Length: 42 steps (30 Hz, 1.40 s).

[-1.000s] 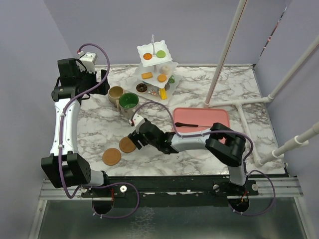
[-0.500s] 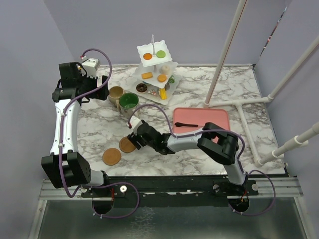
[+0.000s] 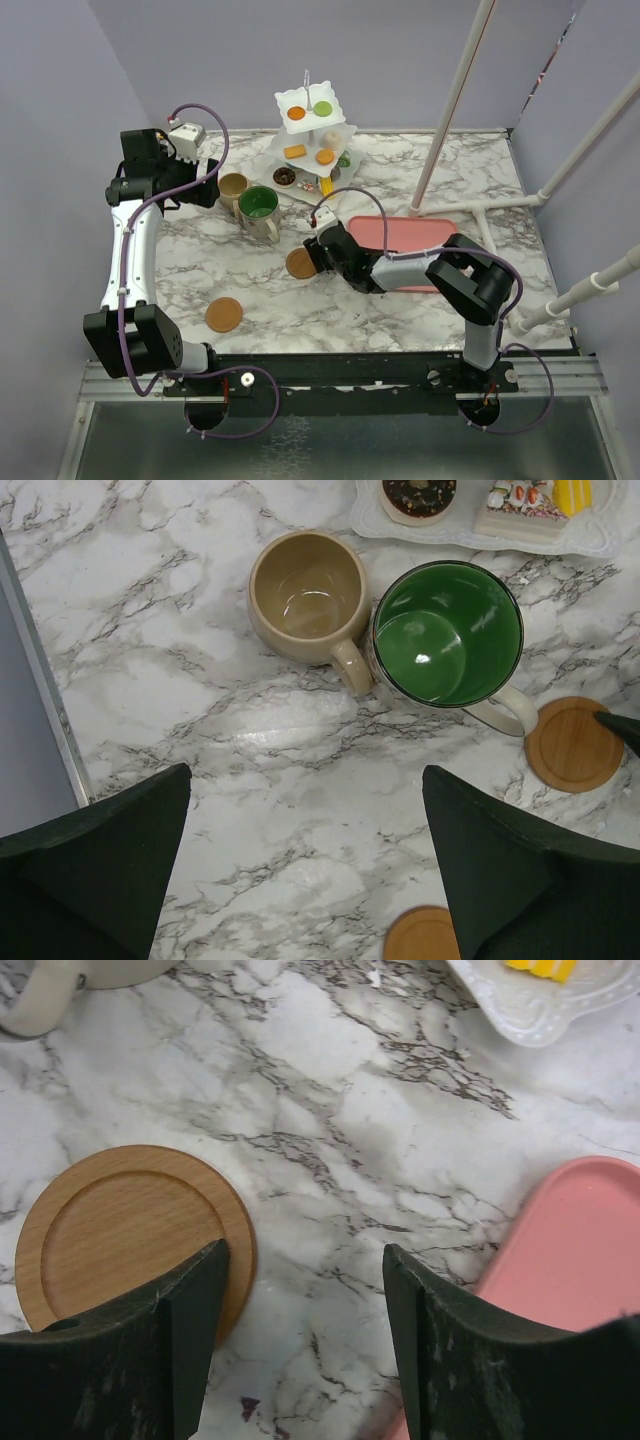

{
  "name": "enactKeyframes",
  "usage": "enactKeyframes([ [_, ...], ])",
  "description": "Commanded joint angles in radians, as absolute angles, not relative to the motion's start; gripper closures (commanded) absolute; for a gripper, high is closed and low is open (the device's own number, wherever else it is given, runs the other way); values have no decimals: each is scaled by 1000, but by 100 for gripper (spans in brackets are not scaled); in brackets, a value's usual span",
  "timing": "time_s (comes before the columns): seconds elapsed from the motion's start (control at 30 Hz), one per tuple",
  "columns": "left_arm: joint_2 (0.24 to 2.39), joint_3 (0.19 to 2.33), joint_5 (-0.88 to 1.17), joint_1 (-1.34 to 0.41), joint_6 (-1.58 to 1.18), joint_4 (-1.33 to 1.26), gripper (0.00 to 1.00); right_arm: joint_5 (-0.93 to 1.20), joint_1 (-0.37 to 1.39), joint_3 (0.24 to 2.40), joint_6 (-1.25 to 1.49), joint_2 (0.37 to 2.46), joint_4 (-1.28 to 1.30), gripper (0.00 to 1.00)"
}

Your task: Serve the afternoon tea

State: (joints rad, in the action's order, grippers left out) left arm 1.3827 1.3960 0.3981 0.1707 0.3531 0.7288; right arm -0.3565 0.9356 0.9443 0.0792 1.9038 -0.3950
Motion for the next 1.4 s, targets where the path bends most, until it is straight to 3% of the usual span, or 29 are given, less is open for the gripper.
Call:
enactKeyframes([
  [0.0,1367,1414,435,177,371,749,1,-408,915,950,82,1926,-271,37],
  [0.23,1360,1407,422,178,394,759,1,-423,817,965,161,1930,-225,38],
  [0.57,1357,1401,433,177,438,771,1,-374,813,957,175,1867,-237,36],
  [0.8,1354,1396,466,177,519,836,1,-457,814,869,239,1763,-231,36],
  [0.9,1359,1403,523,175,656,950,1,-462,864,767,179,1634,-348,36],
  [1.07,1362,1405,551,175,941,1169,1,-481,896,781,189,1561,-294,32],
  [1.37,1157,1024,440,111,1365,1105,1,-481,902,786,230,1483,-272,32],
])
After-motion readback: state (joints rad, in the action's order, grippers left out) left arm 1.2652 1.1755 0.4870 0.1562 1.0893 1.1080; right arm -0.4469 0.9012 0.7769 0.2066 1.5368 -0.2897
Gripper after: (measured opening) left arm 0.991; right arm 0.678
